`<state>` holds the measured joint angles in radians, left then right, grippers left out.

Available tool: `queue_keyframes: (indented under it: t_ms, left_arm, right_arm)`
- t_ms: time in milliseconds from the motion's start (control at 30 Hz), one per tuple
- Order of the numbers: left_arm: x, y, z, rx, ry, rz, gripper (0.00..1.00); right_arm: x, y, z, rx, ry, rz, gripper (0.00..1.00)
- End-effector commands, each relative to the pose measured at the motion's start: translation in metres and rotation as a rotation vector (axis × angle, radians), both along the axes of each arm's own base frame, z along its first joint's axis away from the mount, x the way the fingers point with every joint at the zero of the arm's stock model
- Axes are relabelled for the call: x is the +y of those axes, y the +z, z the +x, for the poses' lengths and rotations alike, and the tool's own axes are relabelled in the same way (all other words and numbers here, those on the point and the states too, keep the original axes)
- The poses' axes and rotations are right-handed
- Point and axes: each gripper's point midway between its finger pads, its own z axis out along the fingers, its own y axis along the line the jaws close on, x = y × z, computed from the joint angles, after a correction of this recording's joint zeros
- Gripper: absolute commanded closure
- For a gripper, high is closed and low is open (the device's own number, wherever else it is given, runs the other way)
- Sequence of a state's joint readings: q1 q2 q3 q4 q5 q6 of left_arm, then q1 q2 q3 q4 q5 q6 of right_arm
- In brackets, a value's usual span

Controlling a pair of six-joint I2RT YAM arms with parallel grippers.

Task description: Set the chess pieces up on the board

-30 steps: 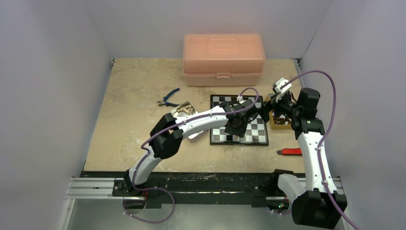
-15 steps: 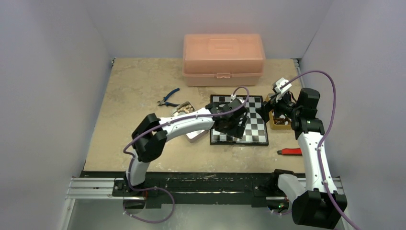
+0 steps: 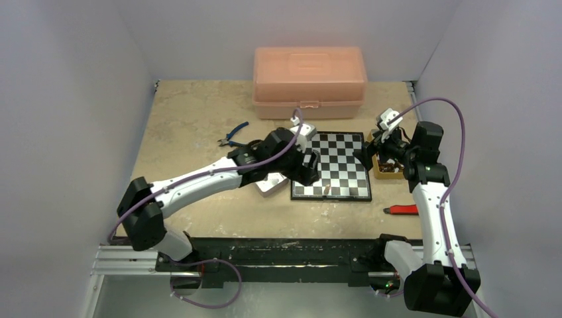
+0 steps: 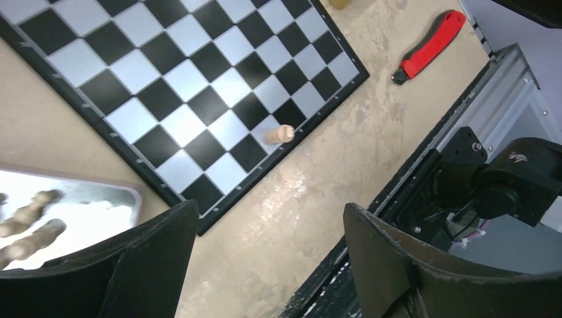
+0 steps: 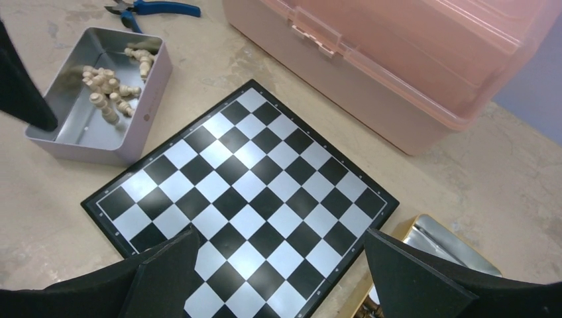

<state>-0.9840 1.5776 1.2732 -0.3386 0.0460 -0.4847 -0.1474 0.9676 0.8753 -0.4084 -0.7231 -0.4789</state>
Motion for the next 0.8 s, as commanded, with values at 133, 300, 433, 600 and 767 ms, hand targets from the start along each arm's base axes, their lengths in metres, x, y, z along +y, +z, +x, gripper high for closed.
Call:
queue_keyframes:
  t_ms: [133, 300, 433, 600, 767]
  left_arm:
    - [0.094, 0.010, 0.030, -0.087, 0.080, 0.066, 0.26]
    - [0.137, -0.006, 0.049, -0.074, 0.185, 0.181, 0.33]
    - [0.149, -0.010, 0.057, -0.059, 0.214, 0.203, 0.34]
    - [0.162, 0.001, 0.056, -0.090, 0.241, 0.213, 0.34]
    - [0.181, 0.024, 0.040, -0.115, 0.254, 0.174, 0.30]
  right_arm:
    - [0.019, 0.030, -0.015, -0.089, 0.146, 0.012, 0.01]
    - [0.024, 0.032, -0.019, -0.097, 0.175, 0.023, 0.01]
    - [0.034, 0.034, -0.029, -0.112, 0.243, 0.044, 0.01]
    - [0.057, 0.027, -0.050, -0.132, 0.436, 0.095, 0.01]
    - [0.089, 0.017, -0.075, -0.254, 0.735, -0.006, 0.01]
